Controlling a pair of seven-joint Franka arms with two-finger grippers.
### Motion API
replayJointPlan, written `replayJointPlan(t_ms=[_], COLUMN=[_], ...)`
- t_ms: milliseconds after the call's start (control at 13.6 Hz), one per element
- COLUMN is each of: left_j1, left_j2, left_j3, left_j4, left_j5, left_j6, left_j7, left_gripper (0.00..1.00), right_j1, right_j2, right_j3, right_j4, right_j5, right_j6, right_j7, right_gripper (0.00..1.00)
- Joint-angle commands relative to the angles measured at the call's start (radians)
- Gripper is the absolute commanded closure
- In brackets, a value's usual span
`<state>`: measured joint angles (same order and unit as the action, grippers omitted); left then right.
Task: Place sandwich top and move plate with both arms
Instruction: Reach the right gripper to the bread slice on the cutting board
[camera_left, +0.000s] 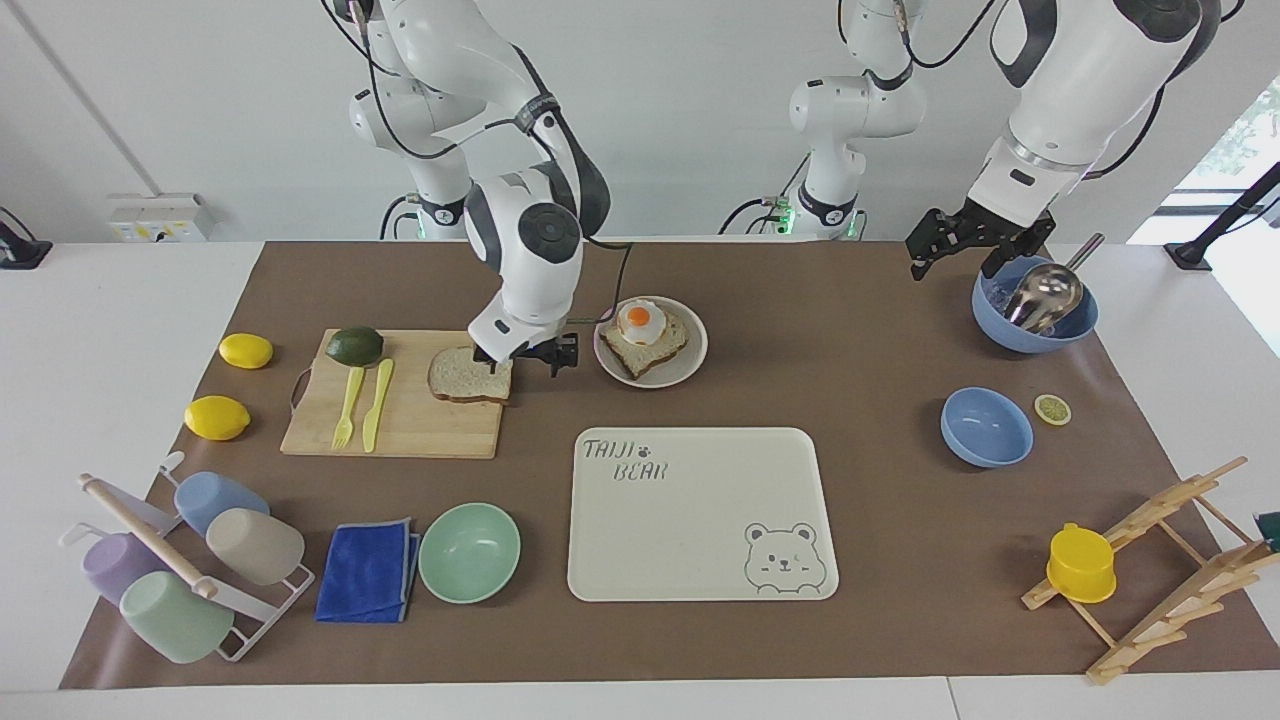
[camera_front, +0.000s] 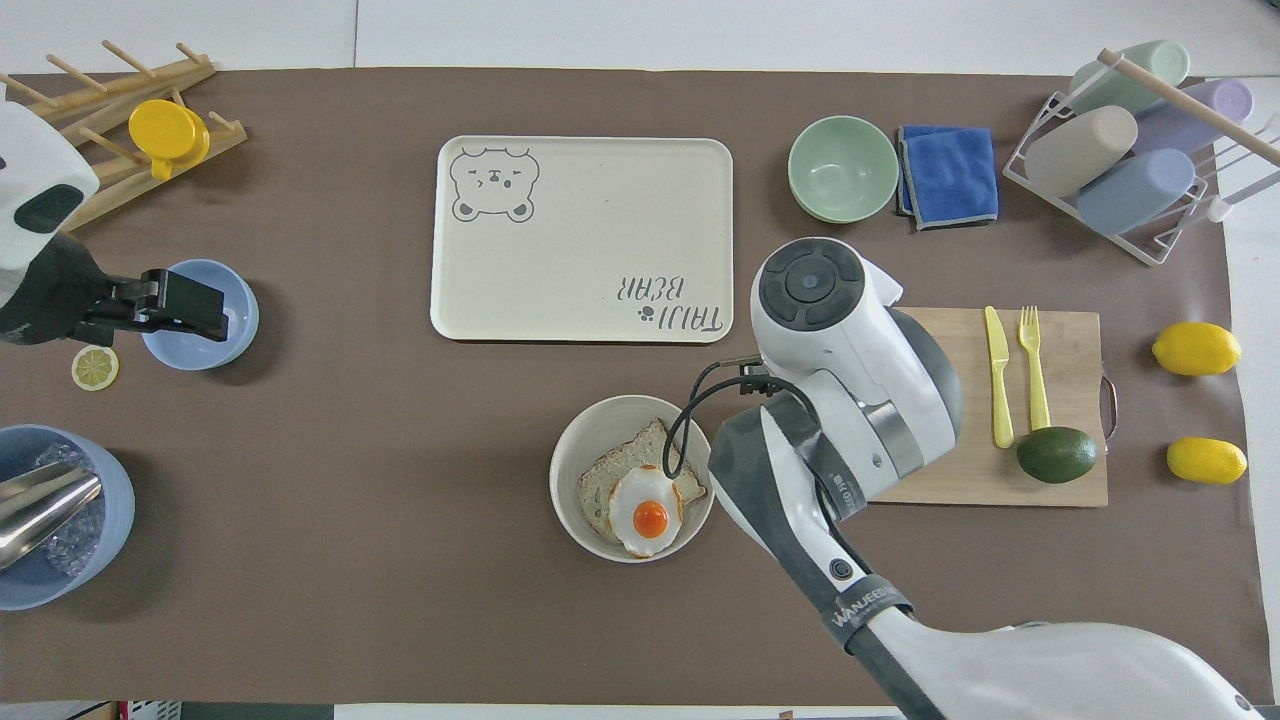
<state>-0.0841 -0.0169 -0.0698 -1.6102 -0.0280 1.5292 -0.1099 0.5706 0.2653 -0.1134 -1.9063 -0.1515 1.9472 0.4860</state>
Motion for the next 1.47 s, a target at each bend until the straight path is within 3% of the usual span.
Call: replayJointPlan(t_ms=[0, 220, 1173, 1393], left_j1=[0.014, 0.014, 0.014, 0.014], left_j2=[-0.018, -0.02, -0.018, -0.02], left_j3=[-0.007, -0.007, -0.007, -0.007], left_j4=[-0.014, -0.014, -0.014, -0.014], left_j5=[0.005, 0.005, 0.005, 0.005], left_j6=[-0.012, -0.012, -0.012, -0.012], left_j7=[0.007, 0.007, 0.007, 0.007], left_gripper=[0.0, 0.0, 0.0, 0.0], right_j1=[0.025, -0.021, -0.038, -0.014], right_j2=[0.023, 0.025, -0.005, -0.009], right_j3=[-0.002, -0.002, -0.002, -0.002], right_j4=[-0.005, -0.037, -0.149, -0.177], right_j5=[-0.039, -0.039, -0.094, -0.134], right_j6=[0.024, 0.03, 0.033, 0.03], right_j7=[0.039, 0.042, 0.052, 0.055], right_gripper=[0.02, 0.24, 0.28, 0.39])
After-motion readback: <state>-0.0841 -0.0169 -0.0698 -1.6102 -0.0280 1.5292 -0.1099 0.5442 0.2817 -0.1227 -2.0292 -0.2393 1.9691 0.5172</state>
